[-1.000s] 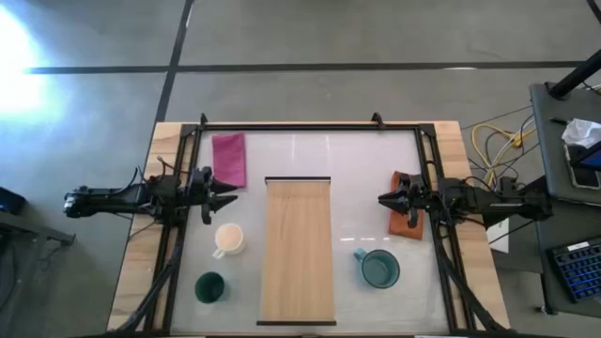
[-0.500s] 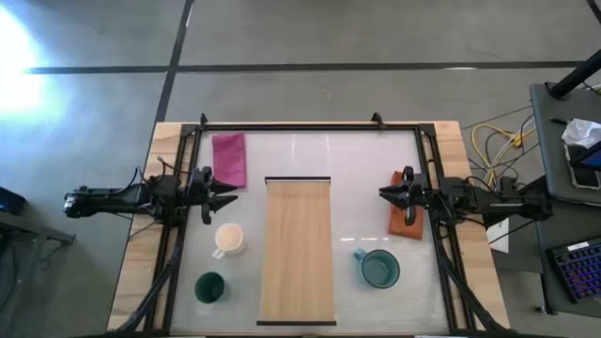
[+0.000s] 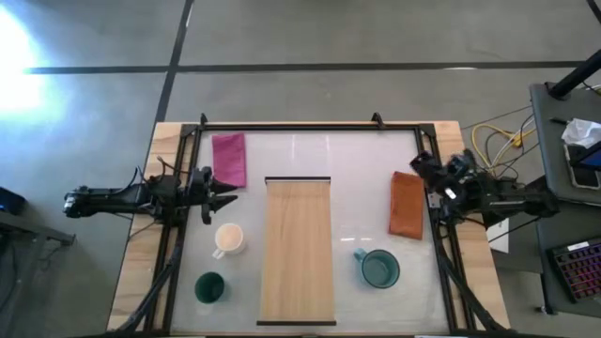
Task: Stack small to large cups/mugs on shelf
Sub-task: Put the white cup on the shelf, then put the right blue cup on the shelf
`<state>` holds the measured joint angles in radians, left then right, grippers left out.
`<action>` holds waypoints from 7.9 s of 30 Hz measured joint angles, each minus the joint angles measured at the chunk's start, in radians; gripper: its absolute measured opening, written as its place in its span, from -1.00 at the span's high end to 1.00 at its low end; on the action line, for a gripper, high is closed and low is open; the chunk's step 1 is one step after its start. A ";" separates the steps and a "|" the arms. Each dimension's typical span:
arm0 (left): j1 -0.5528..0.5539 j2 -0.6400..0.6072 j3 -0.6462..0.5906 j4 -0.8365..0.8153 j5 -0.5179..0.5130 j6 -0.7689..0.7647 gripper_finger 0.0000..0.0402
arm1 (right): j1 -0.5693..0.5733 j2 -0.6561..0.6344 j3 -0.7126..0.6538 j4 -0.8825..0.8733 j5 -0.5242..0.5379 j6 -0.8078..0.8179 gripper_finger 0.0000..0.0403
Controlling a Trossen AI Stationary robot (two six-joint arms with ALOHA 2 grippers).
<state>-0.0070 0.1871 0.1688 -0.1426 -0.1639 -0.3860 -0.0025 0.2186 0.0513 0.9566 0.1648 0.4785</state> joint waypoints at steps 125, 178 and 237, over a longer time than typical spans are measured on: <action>0.054 1.732 2.045 -1.333 0.178 0.797 1.00 | -0.113 0.701 0.811 -1.480 0.067 0.587 0.08; -0.345 1.411 1.701 -1.153 -0.015 -0.290 0.95 | -0.243 1.161 1.017 -1.130 -0.359 0.313 0.95; -0.573 1.345 1.472 -1.018 -0.347 -0.630 0.45 | 0.319 0.992 1.231 -2.279 -0.035 0.690 0.27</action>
<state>-0.5800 1.5316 1.6413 -1.1601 -0.5114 -1.0156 0.3168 1.2110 1.2823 -1.3222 0.1294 1.1688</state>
